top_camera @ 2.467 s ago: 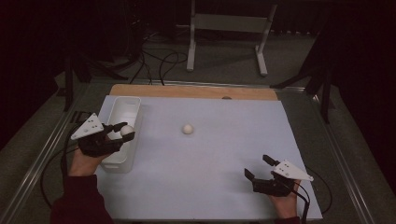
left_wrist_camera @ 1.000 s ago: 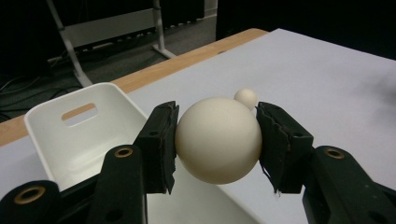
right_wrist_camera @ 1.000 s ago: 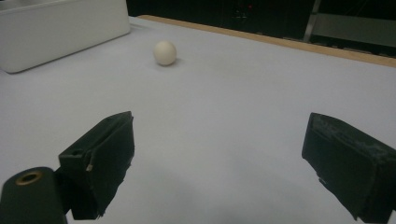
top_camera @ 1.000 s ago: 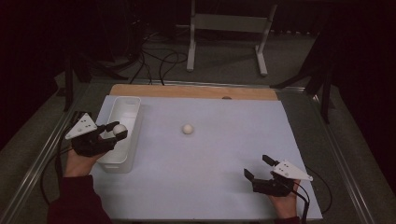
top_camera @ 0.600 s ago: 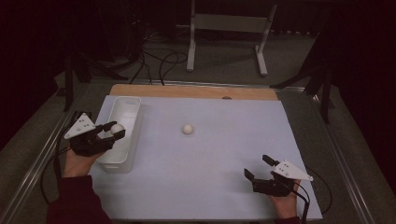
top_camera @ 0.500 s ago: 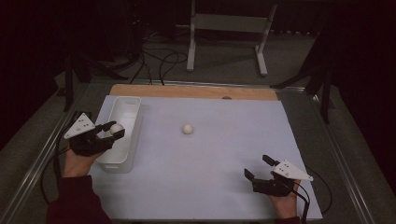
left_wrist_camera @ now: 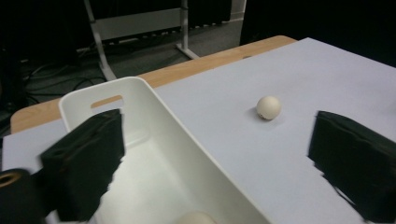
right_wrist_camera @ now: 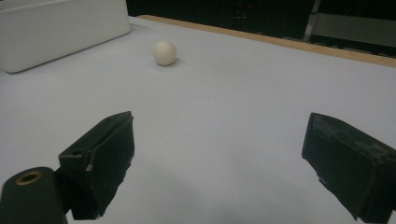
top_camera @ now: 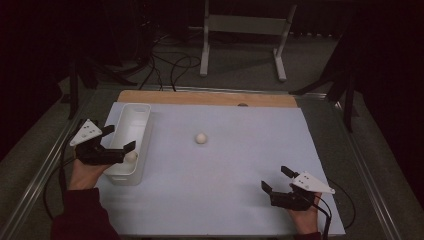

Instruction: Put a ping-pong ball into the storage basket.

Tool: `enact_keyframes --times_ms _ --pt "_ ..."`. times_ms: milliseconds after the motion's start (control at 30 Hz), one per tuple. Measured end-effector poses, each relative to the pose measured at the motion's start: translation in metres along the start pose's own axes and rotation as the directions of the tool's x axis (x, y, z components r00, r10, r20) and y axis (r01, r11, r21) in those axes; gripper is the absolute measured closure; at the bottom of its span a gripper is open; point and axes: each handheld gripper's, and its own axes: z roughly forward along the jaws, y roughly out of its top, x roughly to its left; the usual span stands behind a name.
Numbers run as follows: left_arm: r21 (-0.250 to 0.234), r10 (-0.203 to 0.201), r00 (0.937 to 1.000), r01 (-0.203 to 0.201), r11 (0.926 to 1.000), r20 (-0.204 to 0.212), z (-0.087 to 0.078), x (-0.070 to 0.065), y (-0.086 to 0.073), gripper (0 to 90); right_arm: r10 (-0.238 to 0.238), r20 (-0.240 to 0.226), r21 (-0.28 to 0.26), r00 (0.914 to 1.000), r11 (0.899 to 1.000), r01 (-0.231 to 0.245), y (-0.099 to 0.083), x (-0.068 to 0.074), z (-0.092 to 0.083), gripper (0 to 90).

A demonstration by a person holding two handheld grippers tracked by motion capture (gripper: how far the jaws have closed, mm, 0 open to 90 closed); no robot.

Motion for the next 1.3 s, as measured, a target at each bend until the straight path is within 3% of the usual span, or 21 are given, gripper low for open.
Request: enact_keyframes --times_ms 367,833,1300 --pt "-0.007 0.005 0.9999 -0.005 1.0000 0.009 0.003 -0.004 0.003 0.4 0.002 0.002 -0.001 1.0000 1.000 -0.002 0.000 0.000 -0.001 9.1" --pt "-0.034 0.019 0.9981 -0.018 0.9993 0.058 0.005 -0.011 0.008 0.2 0.001 0.002 -0.001 1.0000 1.000 -0.001 0.000 0.000 -0.001 9.1" --pt "-0.015 0.035 0.9948 -0.034 0.9993 0.095 0.018 -0.023 0.012 0.2 0.003 -0.006 -0.001 1.0000 1.000 -0.003 0.000 0.001 0.001 9.1"
